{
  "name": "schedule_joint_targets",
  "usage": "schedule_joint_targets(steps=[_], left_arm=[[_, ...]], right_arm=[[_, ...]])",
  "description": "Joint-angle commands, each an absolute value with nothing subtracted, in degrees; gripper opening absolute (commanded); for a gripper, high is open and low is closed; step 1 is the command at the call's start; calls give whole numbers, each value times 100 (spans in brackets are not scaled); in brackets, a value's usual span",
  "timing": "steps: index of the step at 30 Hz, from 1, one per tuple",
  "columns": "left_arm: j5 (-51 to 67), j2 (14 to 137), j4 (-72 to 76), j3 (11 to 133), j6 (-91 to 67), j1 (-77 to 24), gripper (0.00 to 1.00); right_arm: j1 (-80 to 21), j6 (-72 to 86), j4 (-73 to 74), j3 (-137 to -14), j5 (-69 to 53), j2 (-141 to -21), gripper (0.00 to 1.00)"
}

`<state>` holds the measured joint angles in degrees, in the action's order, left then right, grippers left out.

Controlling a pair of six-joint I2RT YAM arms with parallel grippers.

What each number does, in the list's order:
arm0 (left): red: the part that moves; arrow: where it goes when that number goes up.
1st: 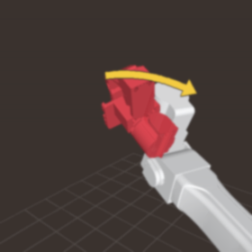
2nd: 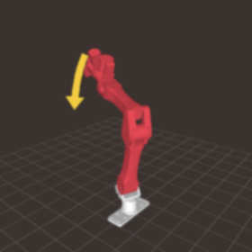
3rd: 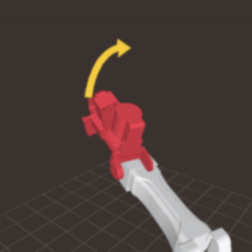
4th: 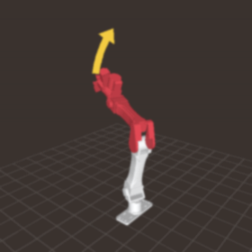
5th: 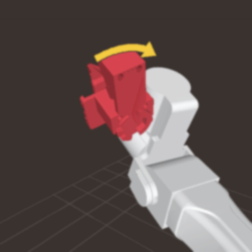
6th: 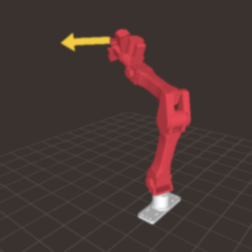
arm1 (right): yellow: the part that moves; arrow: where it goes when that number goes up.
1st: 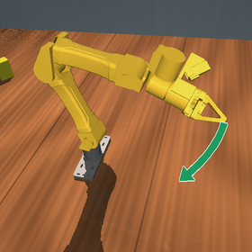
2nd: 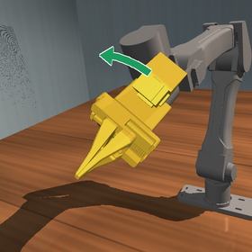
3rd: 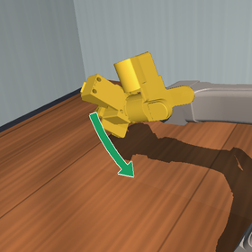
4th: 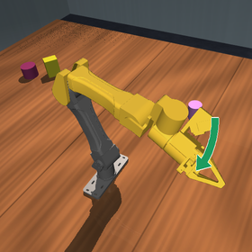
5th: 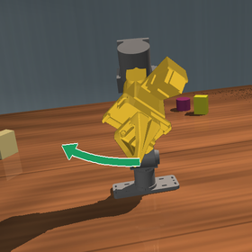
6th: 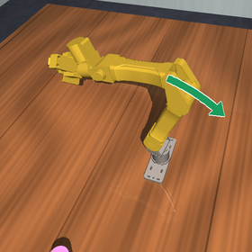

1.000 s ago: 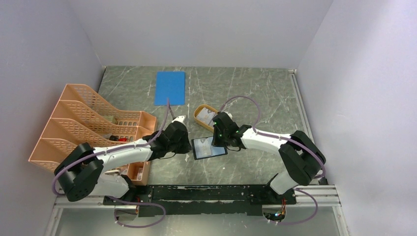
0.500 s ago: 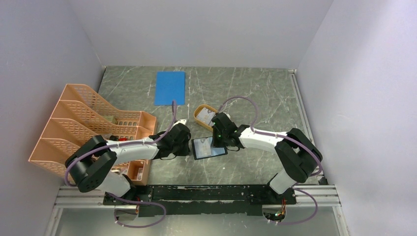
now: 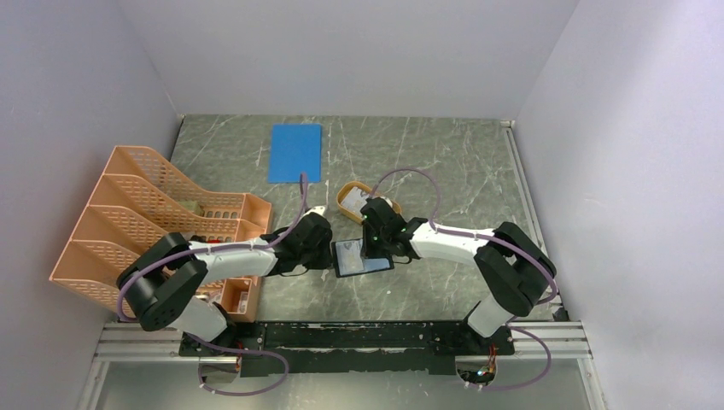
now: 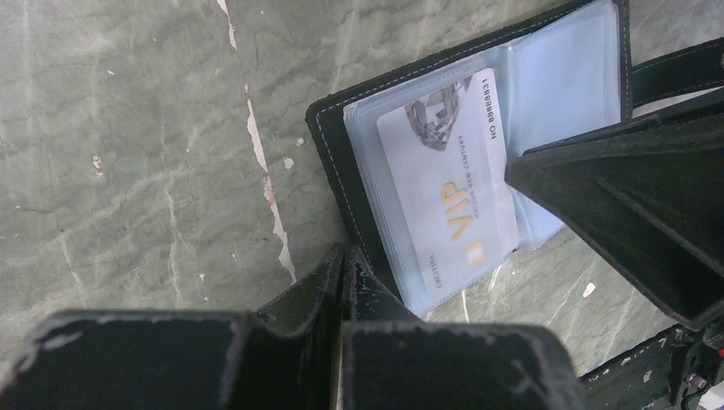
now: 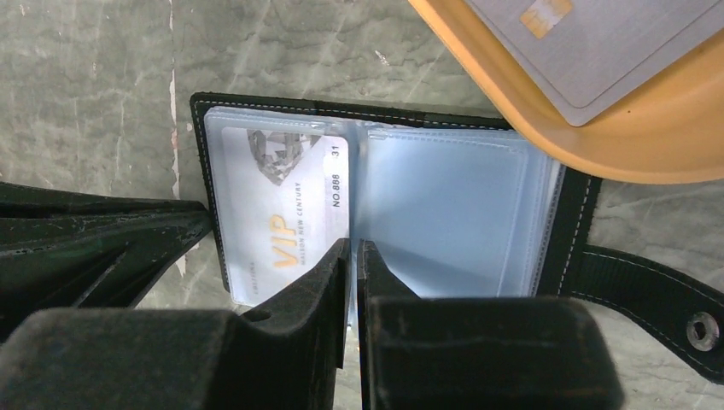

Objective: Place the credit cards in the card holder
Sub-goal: Insert the credit card into the card holder.

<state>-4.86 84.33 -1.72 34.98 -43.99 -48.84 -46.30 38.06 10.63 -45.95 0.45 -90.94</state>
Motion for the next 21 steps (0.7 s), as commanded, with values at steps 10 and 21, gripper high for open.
schedule_joint_targets(steps=[10,21], left_arm=[[-413,8508,-374,3515,-4333,-4849,5],[-880,7740,-855,3578,-4272,-4851,5]], right_arm=[[-4835,3881,1189,-4828,209,-9059,12],[-4623,3770,1347,-4956,251,-8790,16]])
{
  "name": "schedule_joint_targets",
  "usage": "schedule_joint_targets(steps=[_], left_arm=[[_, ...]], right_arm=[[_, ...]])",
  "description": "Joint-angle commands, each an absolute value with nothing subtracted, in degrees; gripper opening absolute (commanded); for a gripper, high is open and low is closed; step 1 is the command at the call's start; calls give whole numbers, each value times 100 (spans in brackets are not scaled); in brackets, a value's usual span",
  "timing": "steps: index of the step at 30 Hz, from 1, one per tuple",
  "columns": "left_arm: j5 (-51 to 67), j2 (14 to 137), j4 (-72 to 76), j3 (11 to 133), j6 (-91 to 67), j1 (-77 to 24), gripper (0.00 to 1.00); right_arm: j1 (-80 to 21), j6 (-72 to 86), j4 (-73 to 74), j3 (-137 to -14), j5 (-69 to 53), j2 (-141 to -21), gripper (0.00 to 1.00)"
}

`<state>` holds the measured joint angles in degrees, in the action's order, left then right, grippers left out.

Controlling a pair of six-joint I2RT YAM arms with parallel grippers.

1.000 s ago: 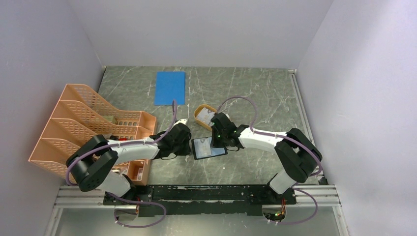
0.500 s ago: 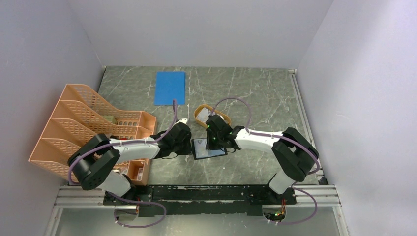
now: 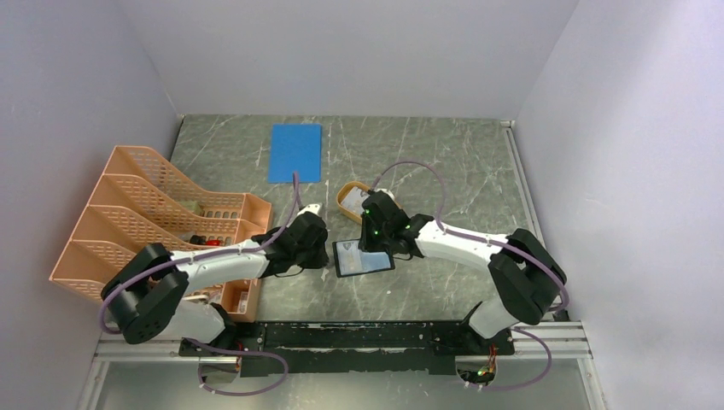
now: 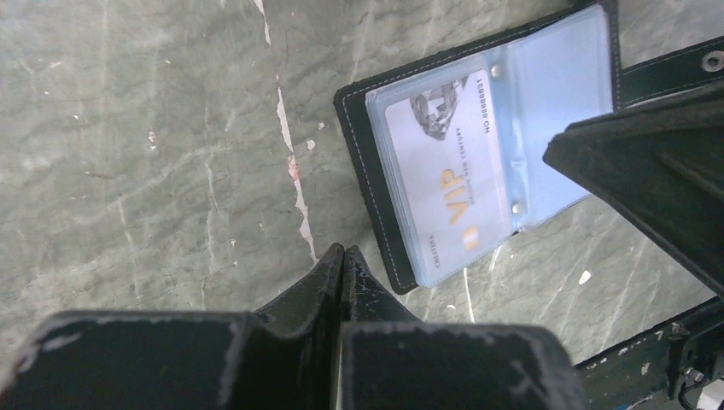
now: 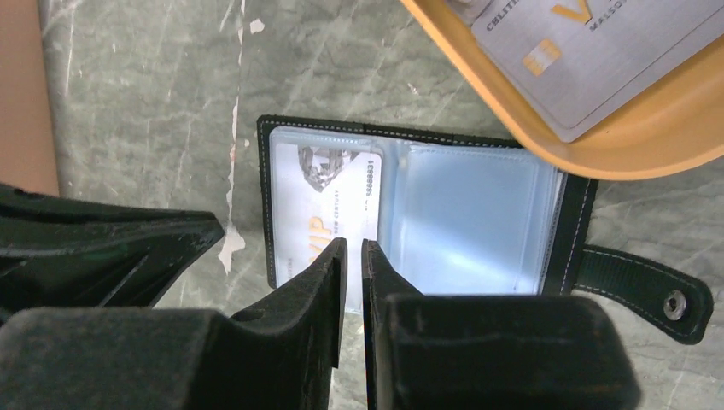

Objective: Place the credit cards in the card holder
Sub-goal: Insert the credit card into the card holder, then pick up the credit card from the storage box.

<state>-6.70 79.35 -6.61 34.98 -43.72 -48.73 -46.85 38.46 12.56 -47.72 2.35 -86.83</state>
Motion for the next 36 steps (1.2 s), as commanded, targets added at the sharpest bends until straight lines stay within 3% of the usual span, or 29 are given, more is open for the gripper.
schedule_joint_targets(steps=[1,15,22,25,27,29,32,36], left_arm=[[-864,7758,-848,3575,-4259,-4851,5],[-736,7907,-739,3570,-4254,-4848,5],[-977,7276,-1390,3787,-4077,-4847,5],[-1062,6646,-1476,3854,-3920,-4852,14],[-1101,6269,-1517,4001,-3742,-4847,27],[-1187,5950,-1544,4141,-3598,-4847,39],[-1417,5645,-1625,4369,-3492,-4849,48],[-1833,5382,-1444,4334,-3440,-4850,53]], right_arm=[[-4623,3763,1334,-4967,228,-8850,16],[-4647,3915,983,-4707,35,-9217,16],[-4632,3804,1633,-5026,794,-8066,20],[-4624,3501,1616,-5112,1275,-7232,34],[-4619,3325,1475,-5109,1599,-6775,51],[-4610,3317,1314,-5075,1999,-6521,61],[-4538,3607,867,-4900,2304,-6377,69],[-3972,4062,504,-4856,1578,-6623,69]])
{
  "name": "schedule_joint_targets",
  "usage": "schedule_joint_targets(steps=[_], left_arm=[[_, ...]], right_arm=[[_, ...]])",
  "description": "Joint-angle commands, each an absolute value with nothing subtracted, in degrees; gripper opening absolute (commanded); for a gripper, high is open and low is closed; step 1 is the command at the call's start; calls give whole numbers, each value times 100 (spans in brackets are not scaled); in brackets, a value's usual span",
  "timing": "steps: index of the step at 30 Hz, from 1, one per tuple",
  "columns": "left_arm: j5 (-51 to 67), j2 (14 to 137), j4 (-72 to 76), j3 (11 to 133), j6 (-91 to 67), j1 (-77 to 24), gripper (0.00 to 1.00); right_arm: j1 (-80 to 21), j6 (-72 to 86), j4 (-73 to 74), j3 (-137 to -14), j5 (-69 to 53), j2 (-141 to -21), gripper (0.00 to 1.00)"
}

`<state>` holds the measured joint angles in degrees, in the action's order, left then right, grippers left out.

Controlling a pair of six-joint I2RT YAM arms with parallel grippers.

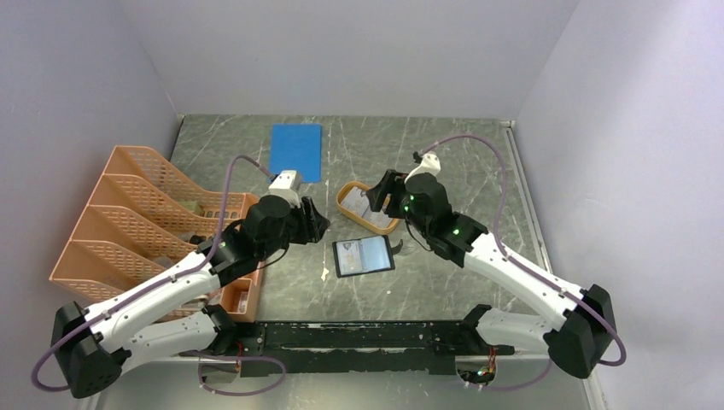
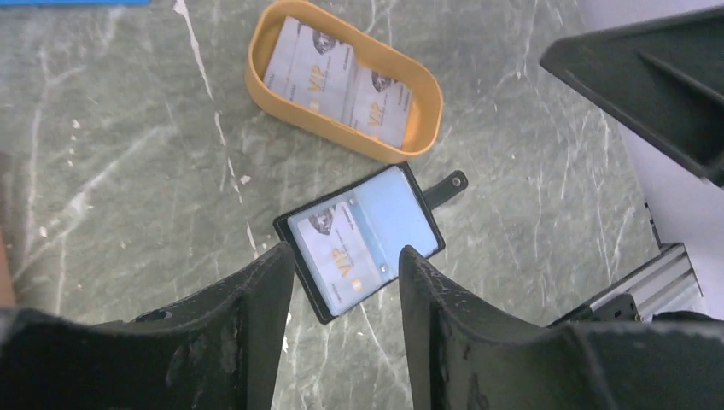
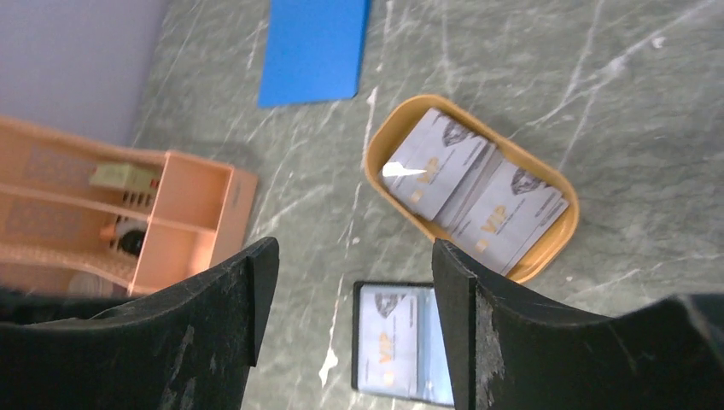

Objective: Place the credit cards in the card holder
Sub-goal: Pick up the credit card from the storage box.

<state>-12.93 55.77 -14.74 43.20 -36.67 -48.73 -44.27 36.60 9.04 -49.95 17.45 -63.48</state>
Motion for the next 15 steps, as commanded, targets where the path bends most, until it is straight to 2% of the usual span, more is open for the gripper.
schedule_joint_targets(steps=[1,6,12,15], left_arm=[[-1928,5293,-1347,4233,-3466,-4847,54],[-2024,4967,-1114,3878,-3514,-4841,64],[-1913,5314,-1440,4138,-3246,-4834,66],[-1901,5447,-1450,4147,-3201,-4833,66]], right_arm=[[-3789,4230,460,-4845,1344,-6777,69],[-3144,4905,-333,-4639,-102,-7717,62],[-3173,5148,-685,-4836,-183,-8544,61],[-3173,5307,-523,-5010,-3,-8954,65]])
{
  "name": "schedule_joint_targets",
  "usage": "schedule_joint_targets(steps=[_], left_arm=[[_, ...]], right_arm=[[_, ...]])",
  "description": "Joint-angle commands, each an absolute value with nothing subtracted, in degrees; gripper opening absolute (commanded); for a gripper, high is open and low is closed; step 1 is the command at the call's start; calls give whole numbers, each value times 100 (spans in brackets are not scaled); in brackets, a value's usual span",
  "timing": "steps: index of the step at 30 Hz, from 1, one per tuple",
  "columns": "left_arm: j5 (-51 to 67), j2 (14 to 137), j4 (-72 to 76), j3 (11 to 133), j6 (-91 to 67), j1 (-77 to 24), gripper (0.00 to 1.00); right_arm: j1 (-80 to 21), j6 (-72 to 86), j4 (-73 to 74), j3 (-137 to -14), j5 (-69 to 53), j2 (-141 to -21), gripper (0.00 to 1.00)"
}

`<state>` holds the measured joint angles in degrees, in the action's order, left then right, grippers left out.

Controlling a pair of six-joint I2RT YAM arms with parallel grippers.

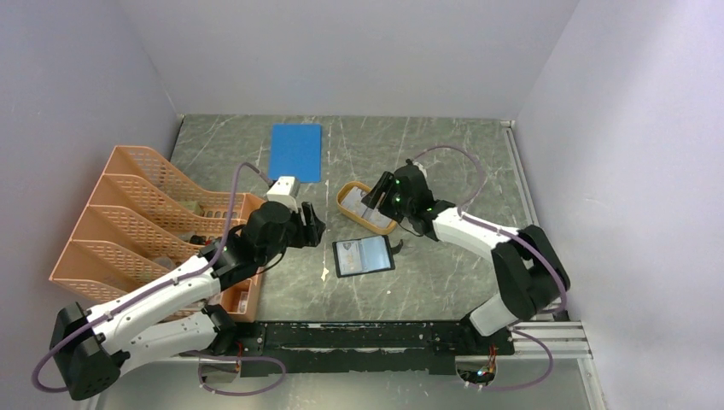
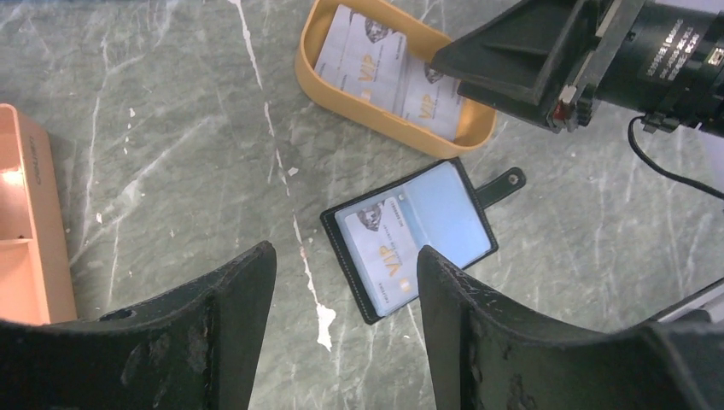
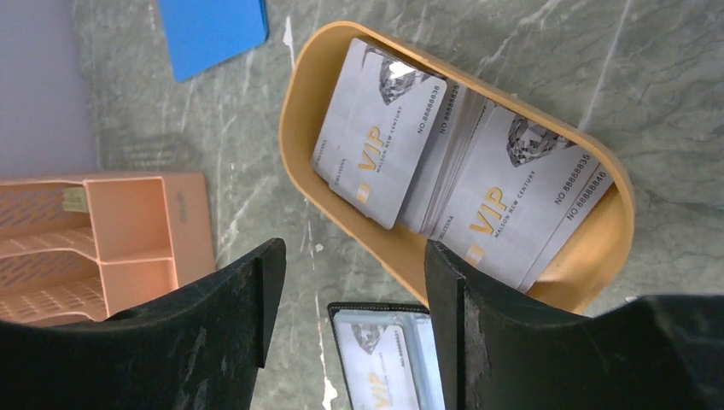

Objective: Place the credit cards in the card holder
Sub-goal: Pick up the credit card from the storage box.

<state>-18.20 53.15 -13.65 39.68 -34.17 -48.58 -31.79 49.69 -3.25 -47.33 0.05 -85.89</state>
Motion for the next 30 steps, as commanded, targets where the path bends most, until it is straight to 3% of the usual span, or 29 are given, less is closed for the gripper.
schedule_joint_targets(steps=[1,30], left_arm=[[-1915,5464,-1417,4108,-3204,-4827,66],[-1978,5809,-1283,3859,-3234,-4816,65]], right_arm=[[-3166,5371,-530,-5051,-5,-9078,66],[-2974,5710,-1248,-5450,-159,-10454,55]])
